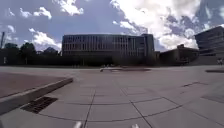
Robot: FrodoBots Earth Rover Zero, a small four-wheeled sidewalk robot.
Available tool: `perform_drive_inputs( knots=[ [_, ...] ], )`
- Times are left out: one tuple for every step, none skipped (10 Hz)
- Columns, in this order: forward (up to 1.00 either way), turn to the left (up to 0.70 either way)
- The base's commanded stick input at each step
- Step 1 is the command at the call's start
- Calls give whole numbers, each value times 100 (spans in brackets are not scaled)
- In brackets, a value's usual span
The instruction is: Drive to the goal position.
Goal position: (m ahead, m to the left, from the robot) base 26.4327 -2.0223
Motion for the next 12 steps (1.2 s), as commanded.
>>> perform_drive_inputs(
  knots=[
    [5, 0],
    [6, 0],
    [6, 0],
    [5, 0],
    [6, 0],
    [5, 0],
    [5, 0],
    [5, 0],
    [5, 0],
    [5, 0],
    [6, 0],
    [5, 0]
  ],
)
